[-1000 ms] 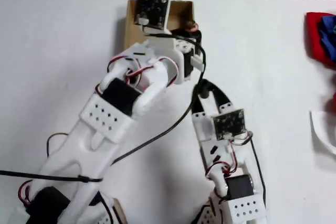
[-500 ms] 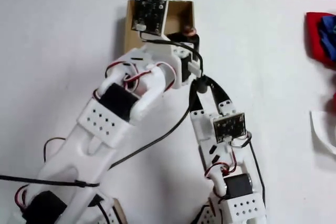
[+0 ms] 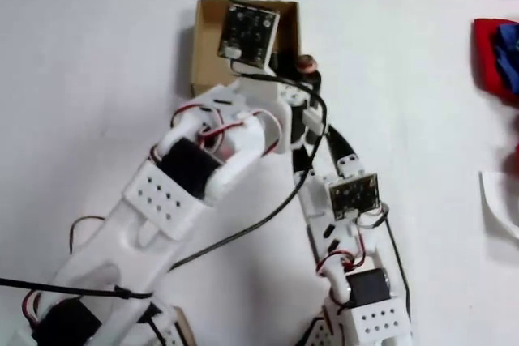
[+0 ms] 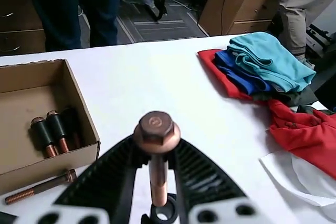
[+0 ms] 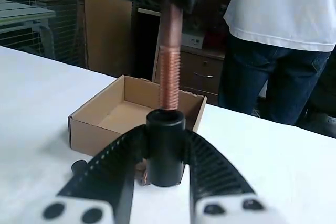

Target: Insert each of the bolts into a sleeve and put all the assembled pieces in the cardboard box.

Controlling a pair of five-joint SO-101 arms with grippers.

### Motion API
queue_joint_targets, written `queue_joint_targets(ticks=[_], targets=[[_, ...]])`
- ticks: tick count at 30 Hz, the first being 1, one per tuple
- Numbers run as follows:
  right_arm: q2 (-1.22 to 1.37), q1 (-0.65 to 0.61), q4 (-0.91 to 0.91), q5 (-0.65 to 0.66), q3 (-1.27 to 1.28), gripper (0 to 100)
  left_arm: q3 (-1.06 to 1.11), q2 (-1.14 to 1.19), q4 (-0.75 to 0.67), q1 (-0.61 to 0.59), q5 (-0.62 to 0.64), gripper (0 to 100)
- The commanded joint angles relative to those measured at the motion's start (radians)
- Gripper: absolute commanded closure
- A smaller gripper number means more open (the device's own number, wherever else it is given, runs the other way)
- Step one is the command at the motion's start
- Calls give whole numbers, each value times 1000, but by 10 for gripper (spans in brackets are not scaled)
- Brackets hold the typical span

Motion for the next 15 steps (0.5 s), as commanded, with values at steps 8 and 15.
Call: queue_joint_targets(ticks=[8, 15], targets=[[2, -1, -21, -8, 11, 974, -7, -46, 110, 12, 8, 976], [2, -1, -21, -8, 11, 974, -7, -46, 130, 17, 8, 976]])
